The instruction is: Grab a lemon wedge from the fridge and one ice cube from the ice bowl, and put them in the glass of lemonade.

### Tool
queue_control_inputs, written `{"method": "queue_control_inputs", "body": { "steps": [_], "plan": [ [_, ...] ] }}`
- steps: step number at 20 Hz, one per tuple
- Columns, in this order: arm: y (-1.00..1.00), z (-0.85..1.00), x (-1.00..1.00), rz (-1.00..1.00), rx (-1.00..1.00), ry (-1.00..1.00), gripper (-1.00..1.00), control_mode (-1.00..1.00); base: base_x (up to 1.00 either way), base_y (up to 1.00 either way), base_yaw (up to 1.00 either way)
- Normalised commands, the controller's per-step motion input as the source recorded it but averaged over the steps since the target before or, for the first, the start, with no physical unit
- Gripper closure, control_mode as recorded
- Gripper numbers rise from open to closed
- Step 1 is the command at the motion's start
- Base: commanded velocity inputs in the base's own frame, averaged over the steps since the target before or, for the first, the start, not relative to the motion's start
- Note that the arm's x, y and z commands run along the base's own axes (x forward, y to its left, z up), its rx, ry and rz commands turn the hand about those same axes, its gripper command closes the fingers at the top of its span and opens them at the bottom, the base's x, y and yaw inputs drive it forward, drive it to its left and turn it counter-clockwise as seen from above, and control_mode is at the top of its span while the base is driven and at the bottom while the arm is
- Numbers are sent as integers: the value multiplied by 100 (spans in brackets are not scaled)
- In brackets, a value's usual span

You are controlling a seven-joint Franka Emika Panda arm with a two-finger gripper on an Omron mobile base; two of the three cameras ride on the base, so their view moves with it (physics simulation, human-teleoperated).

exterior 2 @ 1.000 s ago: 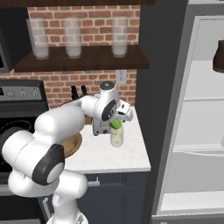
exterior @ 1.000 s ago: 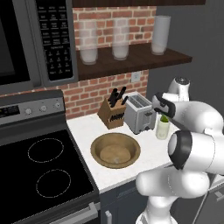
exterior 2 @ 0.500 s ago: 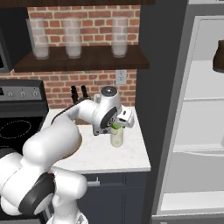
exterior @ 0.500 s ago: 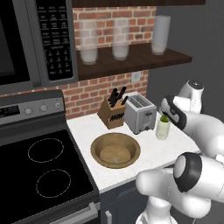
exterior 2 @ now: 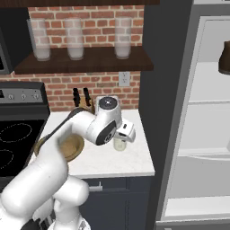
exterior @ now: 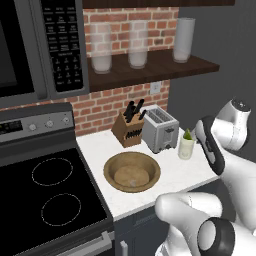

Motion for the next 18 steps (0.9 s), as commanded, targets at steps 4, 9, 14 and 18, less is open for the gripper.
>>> {"method": "queue_control_inputs", "body": {
  "steps": [4, 9, 14, 18],
  "plan": [
    [51, 87, -89, 0, -3, 9, -100, -100, 0, 0, 0],
    [63, 100, -74, 0, -5, 10, -100, -100, 0, 0, 0],
    [54, 98, -47, 0, 0, 1, -100, -100, 0, 0, 0],
    [50, 49, -49, 0, 1, -12, -100, -100, 0, 0, 0]
  ]
}}
